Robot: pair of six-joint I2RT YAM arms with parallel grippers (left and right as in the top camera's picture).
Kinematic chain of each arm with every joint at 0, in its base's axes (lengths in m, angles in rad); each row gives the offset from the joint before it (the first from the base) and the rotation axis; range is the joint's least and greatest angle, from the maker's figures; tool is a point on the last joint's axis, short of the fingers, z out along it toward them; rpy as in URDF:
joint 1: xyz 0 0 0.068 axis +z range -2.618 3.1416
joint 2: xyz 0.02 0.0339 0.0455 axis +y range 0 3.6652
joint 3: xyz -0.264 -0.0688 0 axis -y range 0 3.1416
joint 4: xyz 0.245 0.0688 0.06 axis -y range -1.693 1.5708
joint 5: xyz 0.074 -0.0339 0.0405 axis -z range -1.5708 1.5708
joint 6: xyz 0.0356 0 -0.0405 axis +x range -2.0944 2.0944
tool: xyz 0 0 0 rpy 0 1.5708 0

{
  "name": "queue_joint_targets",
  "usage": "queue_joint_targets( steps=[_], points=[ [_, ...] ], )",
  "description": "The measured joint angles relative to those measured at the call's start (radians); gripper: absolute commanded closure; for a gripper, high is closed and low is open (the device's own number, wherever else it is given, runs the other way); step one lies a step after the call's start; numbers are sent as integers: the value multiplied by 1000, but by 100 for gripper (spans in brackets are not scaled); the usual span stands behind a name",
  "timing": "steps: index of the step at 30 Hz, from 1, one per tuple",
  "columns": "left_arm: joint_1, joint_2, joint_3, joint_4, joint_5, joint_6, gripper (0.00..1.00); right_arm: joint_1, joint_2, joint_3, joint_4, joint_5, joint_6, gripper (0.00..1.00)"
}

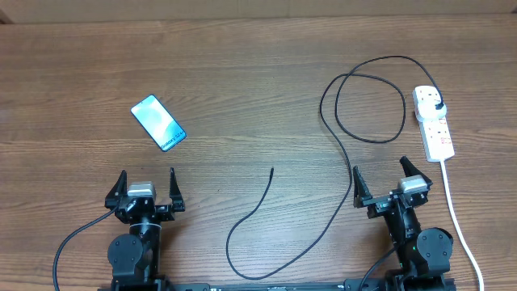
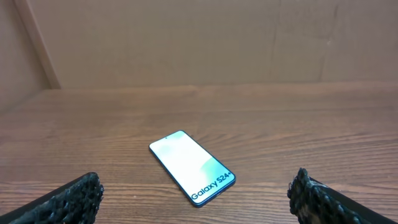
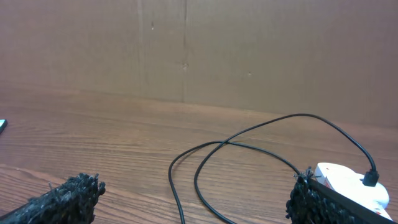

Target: Plug charger to phone and switch on socket

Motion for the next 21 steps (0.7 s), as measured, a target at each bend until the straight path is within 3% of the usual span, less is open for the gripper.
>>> queue_joint_targets(
  steps=[8, 15, 21],
  points=[
    [0, 0, 36, -69, 3, 0, 1, 0, 0, 0, 0, 0, -1, 0],
    [0, 0, 200, -237, 3, 1, 1, 0, 0, 0, 1, 0, -1, 0],
    [0, 14, 319, -290, 3, 1, 1, 0, 0, 0, 1, 0, -1, 0]
  ],
)
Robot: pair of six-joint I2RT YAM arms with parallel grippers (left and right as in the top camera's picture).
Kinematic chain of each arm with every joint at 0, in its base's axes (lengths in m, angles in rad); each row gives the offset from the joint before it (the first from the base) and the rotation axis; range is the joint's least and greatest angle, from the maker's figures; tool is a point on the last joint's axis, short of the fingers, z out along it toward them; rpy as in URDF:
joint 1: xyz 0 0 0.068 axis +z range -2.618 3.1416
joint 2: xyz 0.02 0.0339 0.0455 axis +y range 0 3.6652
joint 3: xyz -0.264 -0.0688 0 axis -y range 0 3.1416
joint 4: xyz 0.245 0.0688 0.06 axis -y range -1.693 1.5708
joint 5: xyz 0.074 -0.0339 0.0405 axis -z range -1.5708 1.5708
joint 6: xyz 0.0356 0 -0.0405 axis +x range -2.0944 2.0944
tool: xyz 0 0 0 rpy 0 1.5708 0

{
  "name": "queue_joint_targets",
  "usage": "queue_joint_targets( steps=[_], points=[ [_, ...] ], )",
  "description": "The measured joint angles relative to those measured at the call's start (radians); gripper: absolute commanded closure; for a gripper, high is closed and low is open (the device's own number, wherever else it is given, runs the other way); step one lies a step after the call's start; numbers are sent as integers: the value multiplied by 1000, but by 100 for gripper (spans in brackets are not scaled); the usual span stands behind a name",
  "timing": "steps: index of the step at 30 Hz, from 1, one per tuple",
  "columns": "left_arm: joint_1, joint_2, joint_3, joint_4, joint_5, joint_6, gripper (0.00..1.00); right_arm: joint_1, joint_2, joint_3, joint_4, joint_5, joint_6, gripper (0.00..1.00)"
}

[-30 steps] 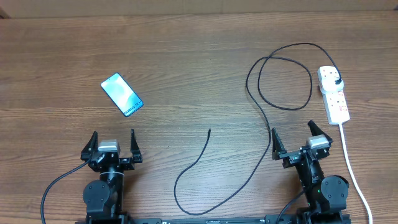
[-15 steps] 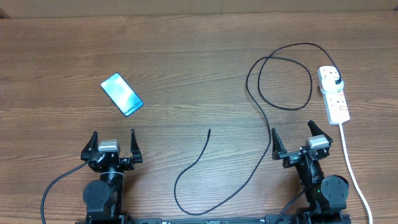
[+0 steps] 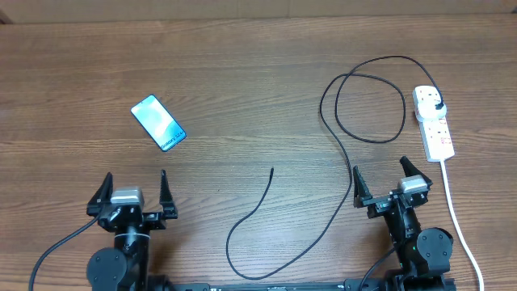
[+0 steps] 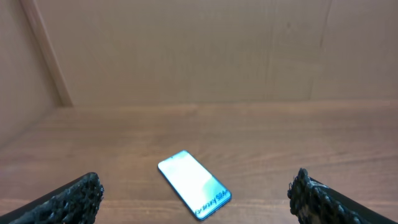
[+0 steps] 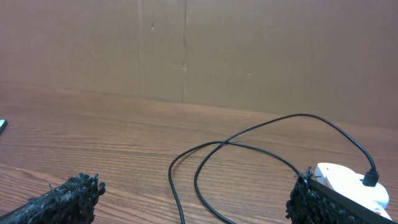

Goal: Plug charger to phone and switch on socket
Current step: 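Move the left gripper forward over the Galaxy phone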

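Note:
A blue-edged phone (image 3: 158,123) lies face up, screen lit, at the table's left; in the left wrist view the phone (image 4: 194,184) sits ahead between my fingers. A black charger cable (image 3: 339,113) runs from a plug in the white socket strip (image 3: 434,123) at the right, loops, and ends with its free tip (image 3: 271,170) near the table's middle. My left gripper (image 3: 131,192) stands open below the phone, holding nothing. My right gripper (image 3: 380,182) is open beside the cable, left of the strip. The strip's corner (image 5: 348,180) shows past my right finger.
The strip's own white lead (image 3: 459,222) runs down the right edge of the table (image 3: 242,65). A brown cardboard wall (image 5: 249,50) stands behind the table. Part of the cable curves low near the front edge (image 3: 242,271).
My left gripper has moved back toward the front edge and slightly left, so the phone looks smaller and farther off in its view. My right gripper, the cable and the phone have not moved.

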Motion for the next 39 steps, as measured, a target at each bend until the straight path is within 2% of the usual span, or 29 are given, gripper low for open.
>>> queue_joint_targets(
  steps=[7, 13, 23, 29, 39],
  points=[
    [0, 148, 140, -35, 0, -5, 1, 0, 0, 0, 0, 0, 0, 0],
    [0, 338, 322, -132, 0, -5, 1, 0, 0, 0, 0, 0, 0, 0],
    [0, 693, 724, -433, 0, -12, 1, 4, 0, 0, 0, 0, 0, 0],
    [0, 916, 964, -618, 0, -69, 1, 4, 0, 0, 0, 0, 0, 0],
    [0, 1253, 1255, -881, 0, -110, 0, 4, 0, 0, 0, 0, 0, 0]
  ],
)
